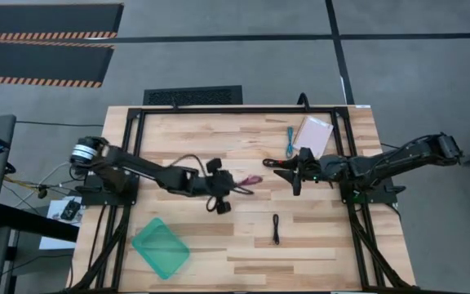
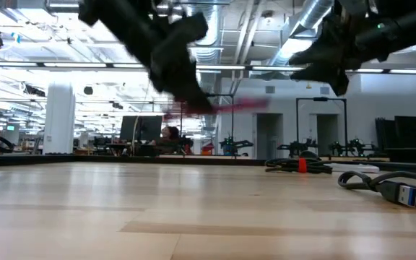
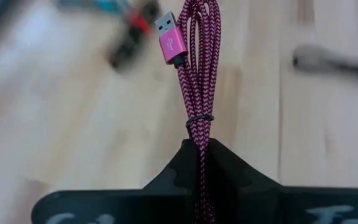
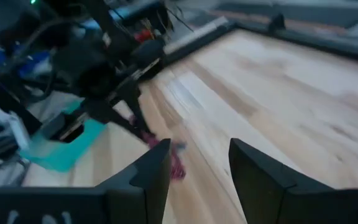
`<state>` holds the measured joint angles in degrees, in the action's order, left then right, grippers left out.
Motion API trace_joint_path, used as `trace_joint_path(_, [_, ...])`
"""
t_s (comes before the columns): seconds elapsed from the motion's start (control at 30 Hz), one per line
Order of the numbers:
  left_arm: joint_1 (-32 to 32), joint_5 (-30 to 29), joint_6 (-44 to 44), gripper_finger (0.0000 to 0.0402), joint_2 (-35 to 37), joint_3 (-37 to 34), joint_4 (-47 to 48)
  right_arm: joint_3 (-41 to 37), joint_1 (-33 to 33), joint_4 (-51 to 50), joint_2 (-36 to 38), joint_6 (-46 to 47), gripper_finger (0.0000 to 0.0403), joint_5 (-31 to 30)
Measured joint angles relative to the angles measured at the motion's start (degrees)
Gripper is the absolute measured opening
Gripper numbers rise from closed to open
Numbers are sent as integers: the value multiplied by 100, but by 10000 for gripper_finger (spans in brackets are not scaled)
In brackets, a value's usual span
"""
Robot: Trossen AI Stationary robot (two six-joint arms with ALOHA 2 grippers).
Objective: Pick and place USB-C Cables
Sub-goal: Put the pink USB cable into the green bin
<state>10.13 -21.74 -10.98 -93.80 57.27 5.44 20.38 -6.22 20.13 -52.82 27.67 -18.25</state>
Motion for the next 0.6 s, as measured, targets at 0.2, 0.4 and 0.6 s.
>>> trace_joint_path(0.2, [9,-323,173,3,1365,-151,17,0,-18,752,0,-278,180,-1])
trace_joint_path(0.4, [218,-726,38,3,2760,-851,-287,0,-13,955,-279,-804,182,-174])
trace_joint_path(0.6, [291,-728,-160,3,3893,-2000,-1507,37,117,1826,-1066,-1736,197,-281])
